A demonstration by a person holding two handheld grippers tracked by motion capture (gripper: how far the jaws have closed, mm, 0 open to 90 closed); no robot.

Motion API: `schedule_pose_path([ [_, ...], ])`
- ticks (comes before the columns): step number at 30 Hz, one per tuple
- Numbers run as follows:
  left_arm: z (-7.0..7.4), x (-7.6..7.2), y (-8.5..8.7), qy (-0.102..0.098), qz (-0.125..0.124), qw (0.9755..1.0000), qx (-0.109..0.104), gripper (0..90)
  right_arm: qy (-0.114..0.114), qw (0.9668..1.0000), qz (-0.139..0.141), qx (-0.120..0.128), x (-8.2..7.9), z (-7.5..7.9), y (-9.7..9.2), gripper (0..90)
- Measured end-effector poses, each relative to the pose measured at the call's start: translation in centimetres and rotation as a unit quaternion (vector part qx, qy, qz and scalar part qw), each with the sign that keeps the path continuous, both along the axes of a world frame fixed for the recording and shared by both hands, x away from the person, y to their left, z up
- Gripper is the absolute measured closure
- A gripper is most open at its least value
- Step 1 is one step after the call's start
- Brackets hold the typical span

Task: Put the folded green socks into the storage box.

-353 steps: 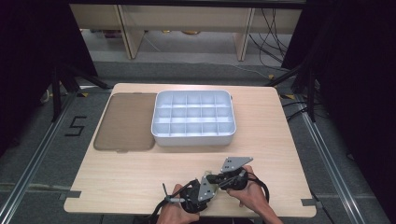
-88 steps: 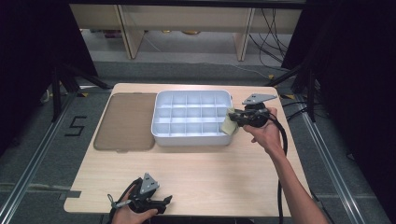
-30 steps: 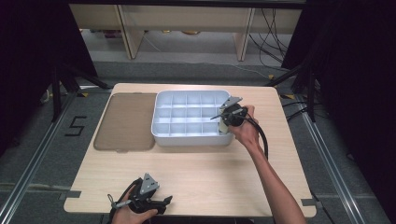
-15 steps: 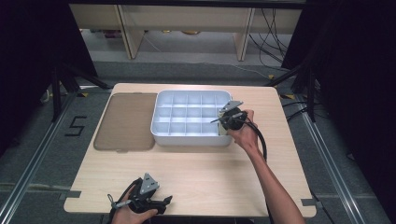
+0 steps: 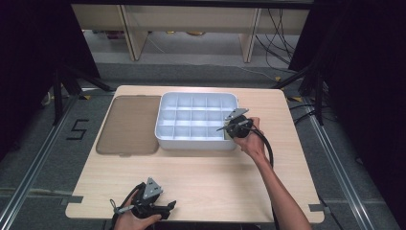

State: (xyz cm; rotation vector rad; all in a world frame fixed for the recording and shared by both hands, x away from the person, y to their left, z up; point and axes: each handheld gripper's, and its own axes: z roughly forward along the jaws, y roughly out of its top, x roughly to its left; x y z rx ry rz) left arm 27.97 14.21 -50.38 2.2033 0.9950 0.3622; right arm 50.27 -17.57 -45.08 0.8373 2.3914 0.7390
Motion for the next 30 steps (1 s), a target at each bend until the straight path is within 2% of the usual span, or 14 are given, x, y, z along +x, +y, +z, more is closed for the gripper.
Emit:
schedule_pose_path([
  [4, 0.0, 0.0, 0.0, 0.000, 0.000, 1.0000, 0.000, 24.9, 0.008, 0.9998, -0.012, 0.016, -0.1, 0.5, 0.0, 65.7],
  [7, 0.0, 0.0, -0.1, -0.001, 0.002, 1.0000, -0.003, 24.9, 0.005, 0.9989, -0.018, 0.044, -0.1, 1.2, -0.4, 64.1],
  [10, 0.0, 0.0, -0.1, -0.001, 0.003, 1.0000, -0.003, 24.9, -0.005, 0.9985, -0.010, 0.054, -0.1, 2.3, -0.6, 72.9],
  [11, 0.0, 0.0, -0.1, -0.001, 0.002, 1.0000, -0.003, 24.9, 0.000, 0.9983, -0.009, 0.057, -0.2, 2.6, -0.7, 75.4],
  [15, 0.0, -0.1, 0.0, 0.005, 0.002, 1.0000, -0.001, 24.9, 0.001, 0.9988, -0.010, 0.047, 0.1, 2.8, -0.8, 81.8],
  [19, -0.1, 0.0, -0.1, 0.004, 0.003, 1.0000, -0.003, 24.9, 0.026, 0.9984, -0.015, 0.048, 0.3, 2.1, -0.7, 83.8],
  [22, 0.0, 0.0, 0.0, 0.000, -0.001, 1.0000, 0.000, 24.9, 0.038, 0.9987, -0.019, 0.029, 0.3, 1.4, -0.3, 84.3],
  [29, 0.1, 0.0, 0.0, 0.002, -0.002, 1.0000, 0.003, 24.9, 0.056, 0.9982, -0.020, 0.010, 0.7, 0.7, 0.3, 85.1],
  [30, 0.0, 0.0, 0.0, 0.000, 0.003, 1.0000, -0.005, 24.9, 0.061, 0.9980, -0.018, 0.004, 0.8, 0.7, 0.4, 85.1],
])
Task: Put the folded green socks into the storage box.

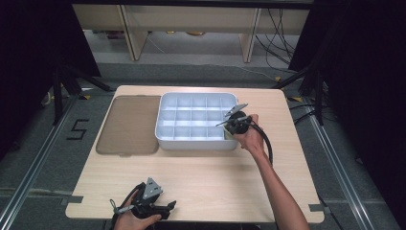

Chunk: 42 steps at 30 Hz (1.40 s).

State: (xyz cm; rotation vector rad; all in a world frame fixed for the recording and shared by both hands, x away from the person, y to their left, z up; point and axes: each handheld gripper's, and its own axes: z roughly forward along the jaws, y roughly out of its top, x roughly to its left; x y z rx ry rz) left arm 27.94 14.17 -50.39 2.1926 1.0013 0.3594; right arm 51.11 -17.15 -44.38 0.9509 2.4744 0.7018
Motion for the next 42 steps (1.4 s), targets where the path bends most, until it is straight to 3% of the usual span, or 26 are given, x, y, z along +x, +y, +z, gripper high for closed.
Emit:
schedule_pose_path([
  [13, 0.0, -0.1, 0.0, 0.002, 0.003, 1.0000, -0.001, 24.9, 0.042, 0.9987, 0.002, -0.028, 0.5, -0.5, 0.6, 85.5],
  [25, 0.0, -0.1, 0.0, 0.004, 0.001, 1.0000, -0.001, 24.9, 0.069, 0.9972, 0.002, -0.029, 0.9, -1.1, 0.4, 85.4],
  [28, 0.0, -0.1, 0.0, 0.002, 0.003, 1.0000, -0.003, 24.9, 0.069, 0.9975, -0.003, -0.011, 0.8, -0.6, 0.1, 84.9],
  [32, 0.0, 0.1, 0.0, -0.003, -0.004, 1.0000, 0.003, 24.9, 0.051, 0.9986, -0.003, 0.012, 0.5, 0.3, -0.5, 83.1],
  [33, -0.1, 0.0, -0.2, 0.003, 0.004, 1.0000, -0.005, 24.9, 0.047, 0.9988, -0.005, 0.016, 0.4, 0.7, -0.7, 82.7],
  [37, 0.0, 0.0, -0.3, -0.002, 0.001, 1.0000, -0.004, 24.9, 0.031, 0.9988, -0.008, 0.036, 0.3, 1.6, -1.6, 80.3],
  [39, 0.1, 0.1, 0.0, -0.002, -0.008, 0.9999, 0.010, 24.9, 0.028, 0.9985, -0.014, 0.046, 0.1, 2.0, -1.8, 79.3],
  [40, 0.0, 0.0, -0.1, 0.004, 0.002, 1.0000, -0.006, 24.9, 0.025, 0.9983, -0.011, 0.052, 0.0, 2.2, -1.9, 79.2],
  [42, -0.1, 0.1, -0.1, 0.001, 0.001, 1.0000, -0.006, 24.9, 0.028, 0.9971, -0.013, 0.069, -0.4, 2.3, -1.9, 79.1],
])
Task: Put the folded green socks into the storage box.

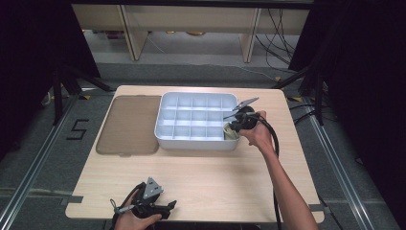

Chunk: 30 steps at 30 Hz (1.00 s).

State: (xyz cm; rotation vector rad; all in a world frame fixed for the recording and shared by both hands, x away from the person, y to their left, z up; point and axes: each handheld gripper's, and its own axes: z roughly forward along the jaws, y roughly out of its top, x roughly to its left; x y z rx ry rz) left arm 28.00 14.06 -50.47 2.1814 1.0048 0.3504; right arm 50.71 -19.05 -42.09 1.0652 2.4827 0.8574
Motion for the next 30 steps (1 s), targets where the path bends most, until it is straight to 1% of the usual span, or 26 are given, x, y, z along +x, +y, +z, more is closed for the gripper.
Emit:
schedule_pose_path([
  [1, 0.0, 0.0, 0.0, -0.001, 0.001, 1.0000, 0.002, 24.9, 0.000, 1.0000, 0.001, -0.004, -0.1, 0.1, -0.1, 78.9],
  [3, 0.0, -0.1, -0.1, -0.002, 0.003, 1.0000, -0.003, 24.9, 0.000, 1.0000, 0.000, 0.002, -0.4, 0.2, 0.0, 78.6],
  [4, 0.0, 0.0, 0.0, -0.001, 0.000, 1.0000, 0.001, 24.9, -0.003, 1.0000, 0.004, 0.006, -0.4, 0.1, -0.1, 78.5],
  [5, -0.1, 0.0, 0.0, -0.001, 0.000, 1.0000, -0.002, 24.9, -0.003, 1.0000, 0.002, 0.005, -0.5, 0.2, -0.1, 78.2],
  [6, 0.0, 0.0, 0.0, -0.001, 0.001, 1.0000, 0.002, 24.9, -0.006, 1.0000, 0.004, 0.004, -0.6, 0.3, -0.2, 78.0],
  [8, 0.0, 0.0, 0.0, -0.001, 0.003, 1.0000, -0.003, 24.9, -0.006, 0.9999, 0.000, 0.016, -0.8, 0.4, -0.3, 77.4],
  [10, 0.0, 0.0, 0.0, -0.002, 0.003, 1.0000, -0.001, 24.9, -0.013, 0.9998, 0.005, 0.014, -1.0, 0.5, -0.4, 76.9],
  [11, 0.0, 0.0, 0.0, -0.002, 0.004, 1.0000, -0.002, 24.9, -0.013, 0.9996, -0.006, 0.025, -1.2, 0.5, -0.2, 76.8],
  [12, 0.0, 0.0, 0.0, -0.002, 0.003, 1.0000, -0.001, 24.9, -0.009, 0.9997, 0.000, 0.022, -1.2, 0.8, -0.4, 76.7],
  [13, 0.0, 0.0, 0.0, -0.002, 0.005, 1.0000, -0.002, 24.9, -0.021, 0.9995, 0.009, 0.022, -1.2, 0.8, -0.4, 76.4],
  [15, 0.0, 0.0, 0.1, -0.004, 0.000, 1.0000, 0.003, 24.9, -0.014, 0.9996, 0.001, 0.024, -1.5, 1.1, -0.4, 76.1],
  [16, 0.0, 0.0, 0.1, -0.006, 0.001, 1.0000, 0.001, 24.9, -0.032, 0.9990, 0.008, 0.032, -1.4, 0.9, -0.3, 76.0],
  [17, -0.1, 0.0, -0.1, -0.008, 0.010, 0.9999, -0.011, 24.9, -0.015, 0.9995, 0.003, 0.028, -1.7, 1.2, -0.3, 75.9],
  [18, -0.1, 0.0, -0.1, -0.008, 0.013, 0.9998, -0.014, 24.9, -0.019, 0.9995, 0.007, 0.026, -1.7, 1.3, -0.4, 75.9],
  [19, -0.1, -0.1, -0.1, -0.008, 0.012, 0.9998, -0.012, 24.9, -0.018, 0.9995, 0.008, 0.026, -1.7, 1.3, -0.4, 75.8],
  [20, 0.0, 0.0, -0.1, -0.008, 0.010, 0.9999, -0.010, 24.9, -0.025, 0.9992, 0.007, 0.030, -1.7, 1.2, -0.4, 75.8],
  [21, 0.0, 0.0, 0.0, -0.007, 0.008, 0.9999, -0.008, 24.9, -0.018, 0.9995, 0.007, 0.026, -1.7, 1.3, -0.5, 75.9],
  [22, 0.0, 0.0, 0.0, -0.007, 0.007, 0.9999, -0.007, 24.9, -0.028, 0.9991, 0.006, 0.030, -1.7, 1.2, -0.5, 75.7],
  [23, 0.0, 0.0, 0.1, -0.006, 0.003, 1.0000, -0.002, 24.9, -0.035, 0.9987, 0.014, 0.035, -1.6, 1.1, -0.5, 75.5],
  [24, -0.1, 0.0, -0.1, -0.008, 0.012, 0.9998, -0.015, 24.9, -0.032, 0.9988, 0.011, 0.035, -1.7, 1.2, -0.5, 75.3],
  [25, 0.0, 0.0, 0.1, -0.009, 0.010, 0.9999, -0.004, 24.9, -0.026, 0.9989, 0.004, 0.039, -1.9, 1.3, -0.4, 74.9],
  [26, -0.2, 0.0, -0.1, -0.007, 0.020, 0.9997, -0.013, 24.9, -0.032, 0.9988, 0.006, 0.037, -1.9, 1.3, -0.5, 74.4],
  [27, -0.2, 0.0, -0.1, -0.007, 0.020, 0.9997, -0.013, 24.9, -0.038, 0.9984, 0.013, 0.039, -1.9, 1.3, -0.5, 73.9],
  [28, -0.2, 0.0, -0.1, -0.008, 0.021, 0.9997, -0.013, 24.9, -0.029, 0.9989, 0.016, 0.034, -2.1, 1.5, -0.5, 73.3],
  [29, -0.1, -0.1, -0.1, -0.007, 0.021, 0.9996, -0.016, 24.9, -0.034, 0.9987, 0.013, 0.036, -2.1, 1.4, -0.6, 72.6],
  [30, 0.1, 0.0, 0.2, -0.002, 0.003, 1.0000, 0.004, 24.9, -0.035, 0.9986, 0.019, 0.035, -2.1, 1.4, -0.6, 71.6],
])
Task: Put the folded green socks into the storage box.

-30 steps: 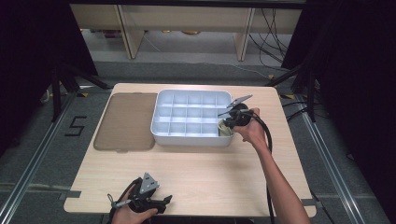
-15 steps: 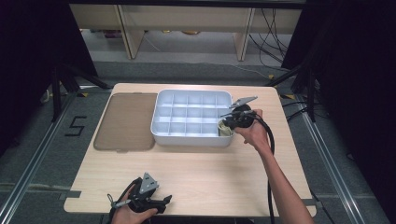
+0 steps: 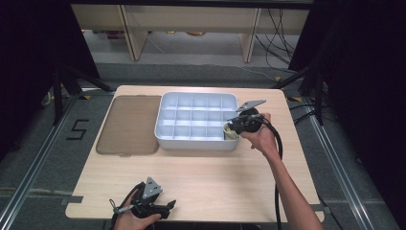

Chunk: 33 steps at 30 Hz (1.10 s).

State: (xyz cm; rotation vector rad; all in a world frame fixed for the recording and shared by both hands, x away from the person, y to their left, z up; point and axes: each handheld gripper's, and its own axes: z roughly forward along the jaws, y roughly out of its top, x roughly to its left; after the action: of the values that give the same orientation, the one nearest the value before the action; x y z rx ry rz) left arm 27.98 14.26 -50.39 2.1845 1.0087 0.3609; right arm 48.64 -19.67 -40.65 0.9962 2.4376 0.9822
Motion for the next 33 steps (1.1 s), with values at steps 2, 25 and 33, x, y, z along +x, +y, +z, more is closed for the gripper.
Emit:
schedule_pose_path([
  [2, 0.0, 0.0, 0.0, -0.002, 0.003, 1.0000, -0.004, 24.9, 0.004, 0.9999, -0.012, 0.008, -0.2, 0.0, 0.0, 68.9],
  [25, 0.0, 0.0, -0.2, -0.017, 0.023, 0.9992, -0.030, 24.9, -0.007, 0.9973, -0.027, 0.068, -1.9, 0.7, -0.8, 45.2],
  [33, 0.1, 0.0, 0.0, -0.015, 0.014, 0.9996, -0.019, 24.9, -0.018, 0.9962, -0.019, 0.083, -3.0, 0.7, -0.7, 42.1],
])
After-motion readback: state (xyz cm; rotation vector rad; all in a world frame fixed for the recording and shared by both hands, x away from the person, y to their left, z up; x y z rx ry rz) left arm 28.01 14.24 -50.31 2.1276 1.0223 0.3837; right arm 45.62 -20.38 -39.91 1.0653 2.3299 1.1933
